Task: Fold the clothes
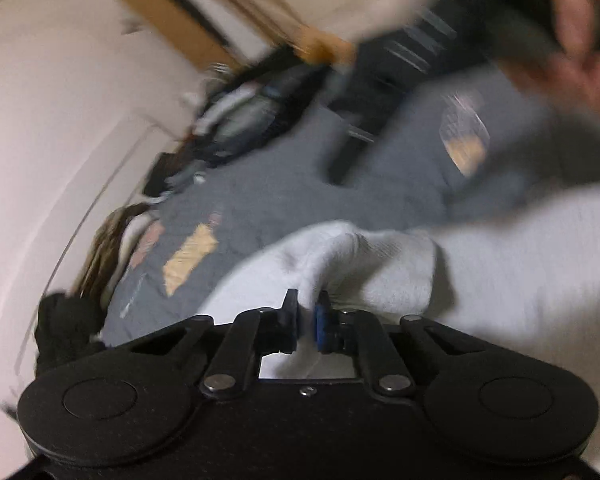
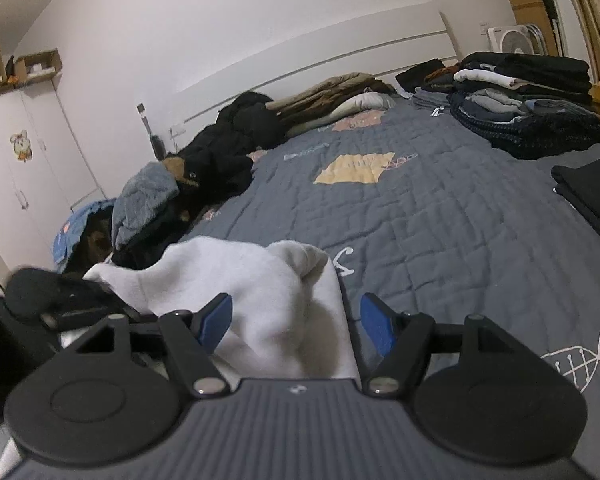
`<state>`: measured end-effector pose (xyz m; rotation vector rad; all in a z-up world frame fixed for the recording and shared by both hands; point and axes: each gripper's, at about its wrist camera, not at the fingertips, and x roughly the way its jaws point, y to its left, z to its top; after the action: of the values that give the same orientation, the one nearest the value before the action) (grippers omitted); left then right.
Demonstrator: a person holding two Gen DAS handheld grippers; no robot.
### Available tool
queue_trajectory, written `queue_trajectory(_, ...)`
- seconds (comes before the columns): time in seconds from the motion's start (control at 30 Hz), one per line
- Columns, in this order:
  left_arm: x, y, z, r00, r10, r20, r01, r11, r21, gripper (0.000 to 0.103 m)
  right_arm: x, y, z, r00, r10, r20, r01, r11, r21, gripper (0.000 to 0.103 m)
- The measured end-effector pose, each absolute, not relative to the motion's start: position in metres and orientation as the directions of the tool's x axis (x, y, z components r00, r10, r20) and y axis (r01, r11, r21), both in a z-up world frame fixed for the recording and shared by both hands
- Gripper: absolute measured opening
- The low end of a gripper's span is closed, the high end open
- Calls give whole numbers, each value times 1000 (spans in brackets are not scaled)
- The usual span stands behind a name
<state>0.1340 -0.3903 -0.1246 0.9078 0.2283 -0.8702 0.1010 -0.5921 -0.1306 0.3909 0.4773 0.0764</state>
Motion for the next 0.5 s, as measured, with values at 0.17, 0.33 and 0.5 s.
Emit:
queue_trajectory(0.17,161,-333,-50,726,-570,-386,687,572,448,8,99,-598,-125,903,165,-397,19,907,420,70)
queue_trajectory(0.33,192,-233,16,882,-403,-246,467,818,335,7,102,-596,-125,902,164,-400,21,908,419,70)
queue_trajectory(0.5,223,-114,42,983,-42,-181,102,937,335,7,104,-589,-125,899,172,-402,10,911,412,70)
